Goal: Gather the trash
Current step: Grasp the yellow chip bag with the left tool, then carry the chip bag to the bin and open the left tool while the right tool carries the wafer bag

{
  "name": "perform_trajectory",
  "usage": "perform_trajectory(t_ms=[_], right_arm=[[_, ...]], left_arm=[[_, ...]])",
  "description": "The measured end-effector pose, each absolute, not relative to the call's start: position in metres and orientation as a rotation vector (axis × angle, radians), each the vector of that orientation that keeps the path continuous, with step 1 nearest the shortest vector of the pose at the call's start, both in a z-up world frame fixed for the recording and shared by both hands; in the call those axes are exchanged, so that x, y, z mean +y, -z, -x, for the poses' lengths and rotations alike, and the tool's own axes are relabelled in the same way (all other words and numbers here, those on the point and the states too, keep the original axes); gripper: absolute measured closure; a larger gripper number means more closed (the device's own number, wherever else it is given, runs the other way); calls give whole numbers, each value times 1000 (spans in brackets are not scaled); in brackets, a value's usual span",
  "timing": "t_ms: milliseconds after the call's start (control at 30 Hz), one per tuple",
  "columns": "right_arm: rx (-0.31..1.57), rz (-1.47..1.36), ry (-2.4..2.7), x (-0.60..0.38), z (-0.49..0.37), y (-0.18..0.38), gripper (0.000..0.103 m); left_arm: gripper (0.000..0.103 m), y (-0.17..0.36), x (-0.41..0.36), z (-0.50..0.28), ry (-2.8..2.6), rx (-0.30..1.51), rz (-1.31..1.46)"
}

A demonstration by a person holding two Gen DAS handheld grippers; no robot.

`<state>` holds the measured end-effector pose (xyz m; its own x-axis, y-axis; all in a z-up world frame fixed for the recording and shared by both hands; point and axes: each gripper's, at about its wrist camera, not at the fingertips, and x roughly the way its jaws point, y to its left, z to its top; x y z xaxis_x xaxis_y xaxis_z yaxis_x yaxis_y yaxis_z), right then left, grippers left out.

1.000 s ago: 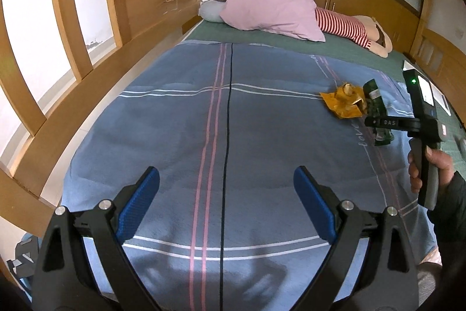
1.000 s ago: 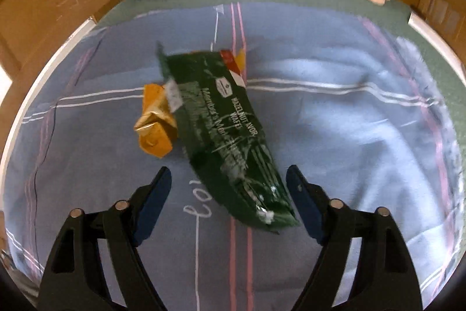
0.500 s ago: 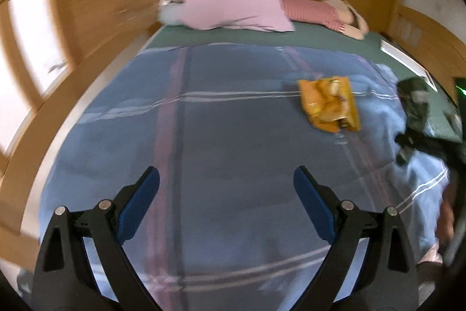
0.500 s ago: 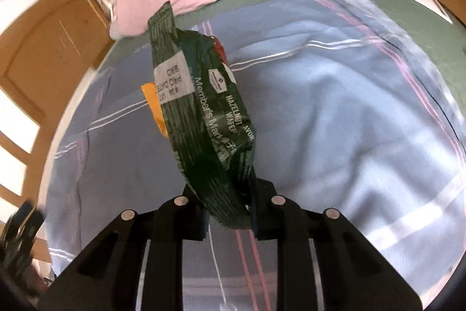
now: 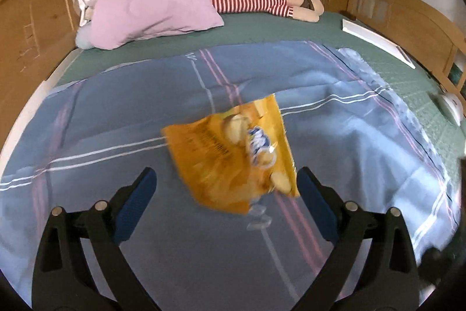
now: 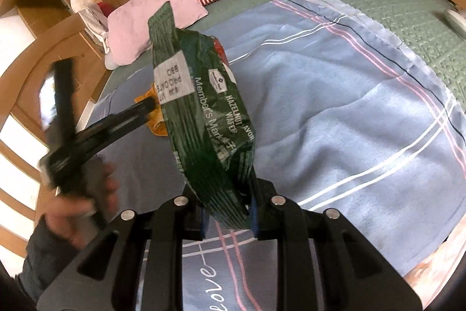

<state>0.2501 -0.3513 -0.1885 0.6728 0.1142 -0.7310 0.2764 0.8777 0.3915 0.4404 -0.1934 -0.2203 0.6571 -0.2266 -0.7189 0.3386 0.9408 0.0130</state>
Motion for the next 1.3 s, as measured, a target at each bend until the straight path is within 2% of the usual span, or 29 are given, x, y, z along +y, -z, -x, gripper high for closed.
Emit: perform_trajectory(t_ms=[133,267,300,433,467,633,1000,1300], right_arm=[[820,-526,94,-357,-244,187,81],[815,-543,82,-362,-242,188,81],[818,-547,75,-362,-242,188,81],[819,-559,65,-365,-242,189,81],[817,-564,64,-366,-242,189,81],[807,-560,64,-365,-241,188,81],[752,-492,104,-349,-237,176,81],[657,-497,142,-338,-196,143,81]], left_arm=[[7,241,-227,-460,316,794,-221],[8,266,-238,-485,290,874,-204],[18,273,-237,-490,287,896,-185],[36,273,-235,-490,254,870,-198],[46,272,-234,-490,252,865,-195],[53,258,-219,-484,221,848,-168],[54,178,-173,-423,221,694,-133],[53,111,-145,-331,258,601,-129]])
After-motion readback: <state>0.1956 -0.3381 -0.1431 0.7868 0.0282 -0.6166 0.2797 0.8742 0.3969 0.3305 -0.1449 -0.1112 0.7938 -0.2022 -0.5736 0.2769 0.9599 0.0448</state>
